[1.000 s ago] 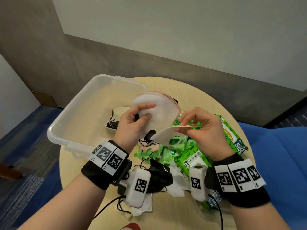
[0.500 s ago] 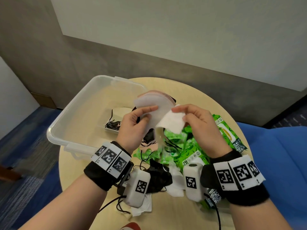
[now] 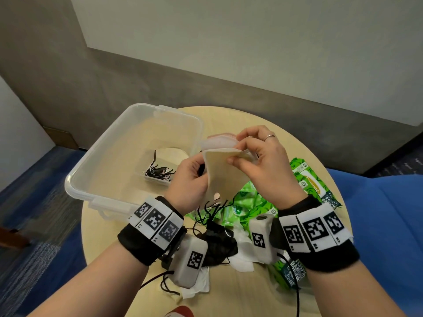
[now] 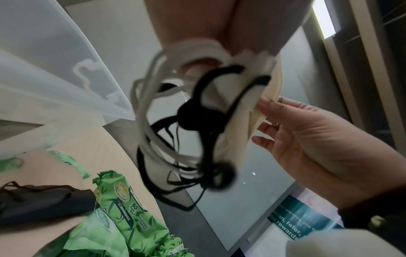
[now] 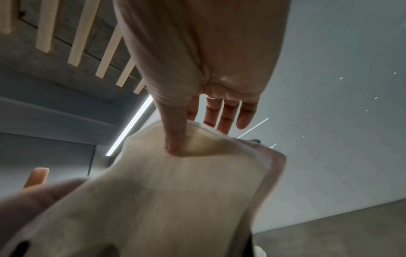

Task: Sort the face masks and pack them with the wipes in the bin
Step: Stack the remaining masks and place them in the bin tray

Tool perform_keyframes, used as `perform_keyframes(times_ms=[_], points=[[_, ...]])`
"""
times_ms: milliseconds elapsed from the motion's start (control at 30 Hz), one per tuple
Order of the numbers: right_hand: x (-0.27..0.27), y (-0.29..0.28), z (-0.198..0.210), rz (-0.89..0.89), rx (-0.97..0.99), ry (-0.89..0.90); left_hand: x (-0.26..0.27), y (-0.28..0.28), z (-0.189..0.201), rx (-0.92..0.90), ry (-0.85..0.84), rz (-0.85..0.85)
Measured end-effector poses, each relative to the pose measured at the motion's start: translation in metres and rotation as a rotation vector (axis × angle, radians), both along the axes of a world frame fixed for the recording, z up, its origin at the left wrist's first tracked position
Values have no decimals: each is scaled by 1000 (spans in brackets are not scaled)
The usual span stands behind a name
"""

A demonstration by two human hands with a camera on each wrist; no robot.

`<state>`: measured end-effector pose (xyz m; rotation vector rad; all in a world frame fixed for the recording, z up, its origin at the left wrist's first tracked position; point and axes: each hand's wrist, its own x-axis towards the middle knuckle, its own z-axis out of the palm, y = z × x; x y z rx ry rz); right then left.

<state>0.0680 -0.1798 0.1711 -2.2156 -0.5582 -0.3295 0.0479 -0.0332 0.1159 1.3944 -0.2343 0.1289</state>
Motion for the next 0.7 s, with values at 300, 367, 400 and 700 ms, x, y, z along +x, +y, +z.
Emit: perform_keyframes(times_ms=[300,367,400,700], points=[[1,2,-4,-93,84,121,-1,0,-3,0,-92,-5],[1,2,-4,-88,117,155,-1,-1,-5,-19,-79,7],[1,2,-6,-88,104,147,-1,-1,-5,-30,-73,7],[4,-2,-15,-147,162,84,1,-3,-8,-95,-29,-23]])
